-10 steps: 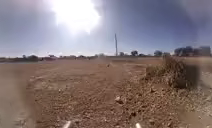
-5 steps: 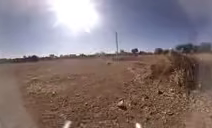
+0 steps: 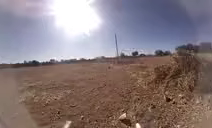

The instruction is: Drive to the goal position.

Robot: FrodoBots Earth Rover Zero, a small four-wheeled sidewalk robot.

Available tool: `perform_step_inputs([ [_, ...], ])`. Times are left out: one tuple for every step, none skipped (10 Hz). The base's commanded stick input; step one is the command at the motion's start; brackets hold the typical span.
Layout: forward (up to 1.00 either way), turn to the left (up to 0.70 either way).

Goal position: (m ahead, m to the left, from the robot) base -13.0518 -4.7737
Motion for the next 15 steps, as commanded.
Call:
perform_step_inputs([
  [0.5, 0.0],
  [0.5, 0.0],
  [0.5, 0.0],
  [0.5, 0.0],
  [0.5, 0.0],
  [0.5, 0.0],
  [0.5, 0.0],
  [0.5, 0.0],
  [0.5, 0.0],
  [0.5, 0.0],
  [0.5, 0.0],
  [0.5, 0.0],
  [0.5, 0.0],
  [0.5, 0.0],
  [0.5, 0.0],
])
